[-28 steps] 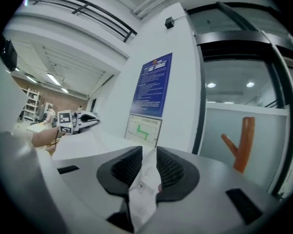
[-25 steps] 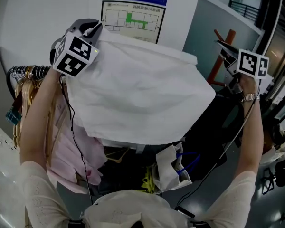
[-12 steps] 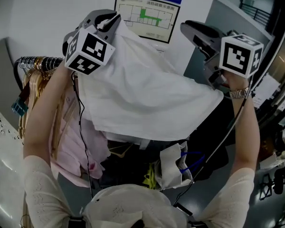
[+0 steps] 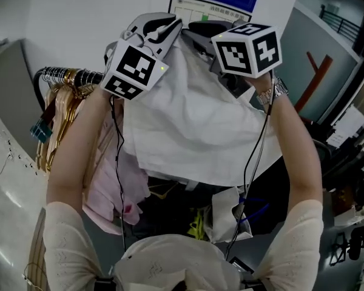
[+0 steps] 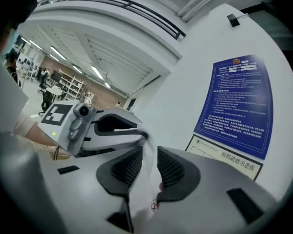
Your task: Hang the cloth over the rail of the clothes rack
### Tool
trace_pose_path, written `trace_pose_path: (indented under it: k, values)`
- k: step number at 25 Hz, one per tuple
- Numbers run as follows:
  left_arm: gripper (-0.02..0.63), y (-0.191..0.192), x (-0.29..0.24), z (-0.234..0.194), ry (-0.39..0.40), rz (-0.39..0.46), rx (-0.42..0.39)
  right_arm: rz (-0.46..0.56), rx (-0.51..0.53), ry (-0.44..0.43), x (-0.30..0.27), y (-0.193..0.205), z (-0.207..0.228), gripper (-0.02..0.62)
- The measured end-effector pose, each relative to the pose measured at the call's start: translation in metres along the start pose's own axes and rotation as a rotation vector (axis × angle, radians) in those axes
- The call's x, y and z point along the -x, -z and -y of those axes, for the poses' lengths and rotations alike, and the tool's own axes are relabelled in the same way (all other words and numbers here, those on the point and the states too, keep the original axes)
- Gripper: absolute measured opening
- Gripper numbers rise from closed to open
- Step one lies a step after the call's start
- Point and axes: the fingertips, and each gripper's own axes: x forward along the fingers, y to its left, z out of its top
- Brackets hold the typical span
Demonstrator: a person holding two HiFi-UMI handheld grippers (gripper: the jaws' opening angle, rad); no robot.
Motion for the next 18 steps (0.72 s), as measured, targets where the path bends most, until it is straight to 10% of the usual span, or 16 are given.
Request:
trace_pose_path:
  k: [10, 18]
  values:
    - [0.028, -0.001, 0.002, 0.003, 0.045, 0.022, 0.030, 0.011, -0.003, -0.026, -0.015, 0.005, 0.004, 0.026]
    - [0.039, 0.000, 0.010, 0.001, 0.029, -0.016, -0.132, 0.029, -0.050, -0.009, -0.013, 0.003, 0.005, 0.025]
